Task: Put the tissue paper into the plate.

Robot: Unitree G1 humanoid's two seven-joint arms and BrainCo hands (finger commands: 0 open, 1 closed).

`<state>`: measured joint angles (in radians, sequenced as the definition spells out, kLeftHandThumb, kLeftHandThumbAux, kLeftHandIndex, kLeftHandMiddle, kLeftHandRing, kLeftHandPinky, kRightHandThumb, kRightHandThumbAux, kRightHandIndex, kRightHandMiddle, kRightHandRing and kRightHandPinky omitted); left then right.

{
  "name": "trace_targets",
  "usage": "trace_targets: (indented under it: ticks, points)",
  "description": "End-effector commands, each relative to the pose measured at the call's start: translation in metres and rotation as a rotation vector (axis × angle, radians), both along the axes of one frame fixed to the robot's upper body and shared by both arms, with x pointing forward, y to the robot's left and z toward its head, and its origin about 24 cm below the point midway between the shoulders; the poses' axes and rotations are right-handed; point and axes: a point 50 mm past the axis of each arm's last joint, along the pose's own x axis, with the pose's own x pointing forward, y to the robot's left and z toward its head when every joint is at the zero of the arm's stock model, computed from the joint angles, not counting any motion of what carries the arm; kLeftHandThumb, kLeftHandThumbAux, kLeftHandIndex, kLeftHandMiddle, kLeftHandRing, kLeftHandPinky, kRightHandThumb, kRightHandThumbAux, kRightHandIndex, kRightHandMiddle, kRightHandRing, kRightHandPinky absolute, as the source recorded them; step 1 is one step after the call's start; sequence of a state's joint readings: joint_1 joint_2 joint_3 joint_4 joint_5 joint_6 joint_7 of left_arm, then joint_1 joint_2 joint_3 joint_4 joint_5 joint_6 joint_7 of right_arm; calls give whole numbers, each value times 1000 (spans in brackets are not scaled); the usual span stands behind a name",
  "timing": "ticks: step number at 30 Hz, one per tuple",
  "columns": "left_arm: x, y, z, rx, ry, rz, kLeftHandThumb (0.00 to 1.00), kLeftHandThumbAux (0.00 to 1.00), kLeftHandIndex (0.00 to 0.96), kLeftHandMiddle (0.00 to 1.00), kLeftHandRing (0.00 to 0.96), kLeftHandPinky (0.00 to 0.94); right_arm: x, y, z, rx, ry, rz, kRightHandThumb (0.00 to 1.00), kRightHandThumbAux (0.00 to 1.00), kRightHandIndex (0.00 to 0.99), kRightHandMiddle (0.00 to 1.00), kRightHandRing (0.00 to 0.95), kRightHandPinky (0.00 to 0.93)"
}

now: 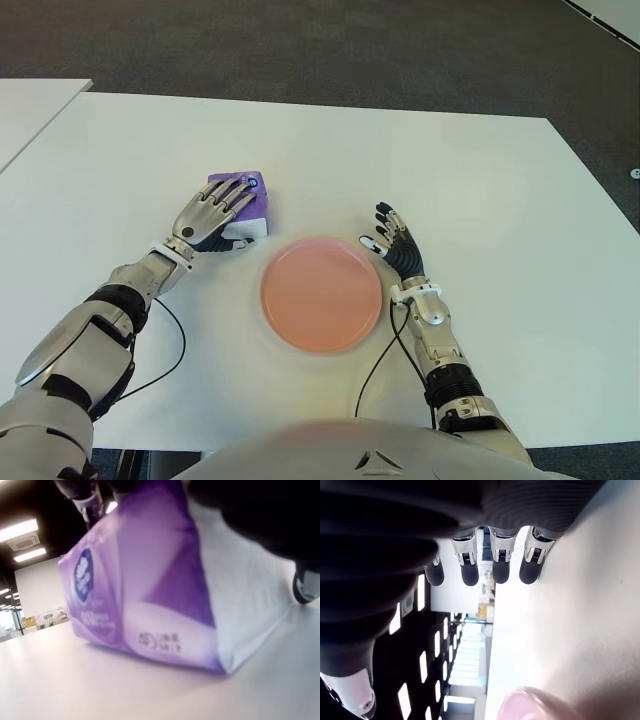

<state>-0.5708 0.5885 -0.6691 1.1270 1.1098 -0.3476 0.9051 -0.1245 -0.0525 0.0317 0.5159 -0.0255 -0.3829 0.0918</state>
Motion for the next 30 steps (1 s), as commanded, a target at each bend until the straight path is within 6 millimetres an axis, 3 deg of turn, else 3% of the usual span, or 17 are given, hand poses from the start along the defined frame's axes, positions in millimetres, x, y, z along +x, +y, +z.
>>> trace_targets:
  ticks: [1, 30]
  points:
    - [-14, -1, -24, 23, 125, 24, 79, 290, 0, 0, 0, 0, -29, -5, -41, -14, 233, -24, 0, 670, 27, 53, 19, 0]
    - [-15, -1, -29, -23, 188, 86, 146, 290, 0, 0, 0, 0, -33, -8, -39, -35, 230, -22, 0, 701, 42, 63, 33, 6]
